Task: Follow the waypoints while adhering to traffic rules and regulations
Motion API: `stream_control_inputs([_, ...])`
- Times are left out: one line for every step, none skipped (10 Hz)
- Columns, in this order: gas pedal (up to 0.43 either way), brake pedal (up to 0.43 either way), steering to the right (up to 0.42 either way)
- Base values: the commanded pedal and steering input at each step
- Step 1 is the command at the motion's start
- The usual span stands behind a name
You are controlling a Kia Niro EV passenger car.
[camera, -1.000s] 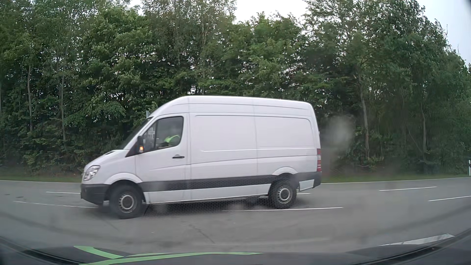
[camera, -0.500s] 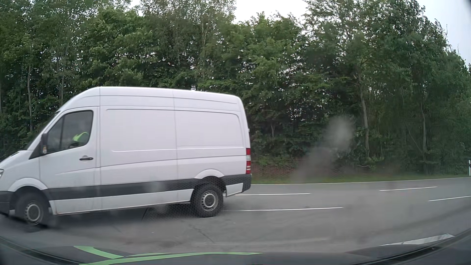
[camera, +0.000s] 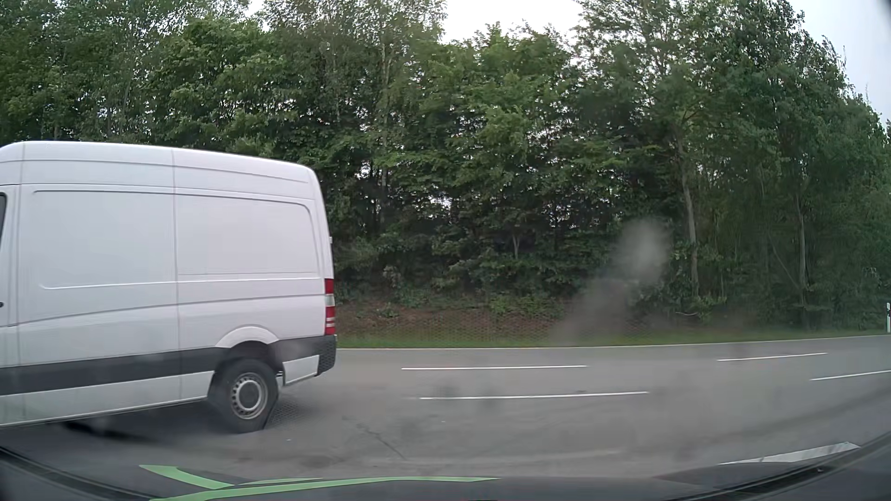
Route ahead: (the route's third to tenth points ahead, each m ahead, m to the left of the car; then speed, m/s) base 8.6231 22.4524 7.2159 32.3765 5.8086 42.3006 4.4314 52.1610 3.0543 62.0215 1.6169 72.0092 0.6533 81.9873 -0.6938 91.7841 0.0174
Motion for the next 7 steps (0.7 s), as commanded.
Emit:
stream_control_inputs([0.0, 0.348, -0.082])
stream_control_inputs([0.0, 0.348, -0.082])
stream_control_inputs([0.0, 0.348, -0.082])
stream_control_inputs([0.0, 0.348, -0.082])
stream_control_inputs([0.0, 0.348, -0.082])
stream_control_inputs([0.0, 0.348, -0.082])
stream_control_inputs([0.0, 0.348, -0.082])
